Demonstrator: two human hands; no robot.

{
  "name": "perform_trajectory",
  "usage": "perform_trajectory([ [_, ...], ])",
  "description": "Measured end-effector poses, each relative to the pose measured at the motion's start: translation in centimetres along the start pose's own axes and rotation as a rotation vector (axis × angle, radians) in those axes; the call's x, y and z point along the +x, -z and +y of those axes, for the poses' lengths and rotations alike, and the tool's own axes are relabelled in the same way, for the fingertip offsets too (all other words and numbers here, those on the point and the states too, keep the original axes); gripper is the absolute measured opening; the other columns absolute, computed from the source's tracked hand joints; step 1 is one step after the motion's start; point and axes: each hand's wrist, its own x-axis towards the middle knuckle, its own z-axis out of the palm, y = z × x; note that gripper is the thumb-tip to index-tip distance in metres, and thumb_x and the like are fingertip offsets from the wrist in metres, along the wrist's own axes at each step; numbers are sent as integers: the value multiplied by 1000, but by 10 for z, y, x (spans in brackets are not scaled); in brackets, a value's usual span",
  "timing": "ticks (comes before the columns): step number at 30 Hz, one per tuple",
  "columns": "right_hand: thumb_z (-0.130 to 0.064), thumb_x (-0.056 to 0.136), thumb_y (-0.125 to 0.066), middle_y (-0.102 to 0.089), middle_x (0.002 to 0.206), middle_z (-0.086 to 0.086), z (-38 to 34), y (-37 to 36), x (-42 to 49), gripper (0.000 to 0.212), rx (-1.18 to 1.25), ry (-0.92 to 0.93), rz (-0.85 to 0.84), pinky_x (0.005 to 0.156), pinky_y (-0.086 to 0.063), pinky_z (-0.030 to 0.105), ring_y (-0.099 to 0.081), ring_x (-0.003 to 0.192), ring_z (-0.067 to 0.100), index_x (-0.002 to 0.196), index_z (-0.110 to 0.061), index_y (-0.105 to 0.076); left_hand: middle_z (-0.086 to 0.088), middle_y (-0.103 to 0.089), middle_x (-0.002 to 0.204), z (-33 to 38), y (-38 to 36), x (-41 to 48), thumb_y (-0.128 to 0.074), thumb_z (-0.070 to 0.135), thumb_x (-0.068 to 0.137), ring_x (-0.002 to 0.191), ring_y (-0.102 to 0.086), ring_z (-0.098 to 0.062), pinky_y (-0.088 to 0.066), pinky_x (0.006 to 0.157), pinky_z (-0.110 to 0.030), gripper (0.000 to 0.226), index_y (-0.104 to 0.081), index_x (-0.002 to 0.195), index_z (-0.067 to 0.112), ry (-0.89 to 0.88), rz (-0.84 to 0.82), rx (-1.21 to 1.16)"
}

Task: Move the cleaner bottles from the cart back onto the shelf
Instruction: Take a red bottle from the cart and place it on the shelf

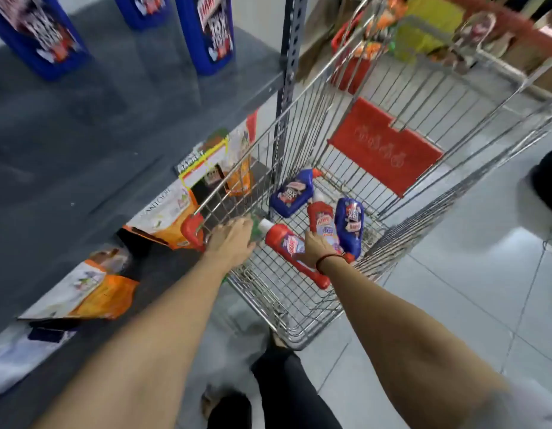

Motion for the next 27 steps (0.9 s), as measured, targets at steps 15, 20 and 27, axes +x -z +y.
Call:
perform_trajectory([
  [15,-32,64,-82,-46,129,21,21,-59,127,81,-92,-25,-115,101,-39,41,-46,120,38,128,-4,-40,-17,-57,127,36,-150,135,-65,40,80,103,-55,-24,-46,71,-29,66,-39,130,6,903,-257,-1418],
  [20,-30,47,-90,-51,122,19,24,-47,124,94,-109,80,-216,95,-43,41,-48,115,37,121,-5,-38,-21,-57,124,34,-149,128,-83,40,58,110,-58,-35,-48,99,-46,88,-40,125,2,969,-122,-1430],
  [27,-24,51,-88,-58,115,13,8,-22,70,84,320,91,-35,88,-51,41,-56,105,30,118,-11,-39,-8,-67,106,39,-86,92,-86,49,45,89,-59,-21,-47,81,-30,79,-58,109,11,717,145,-1169],
])
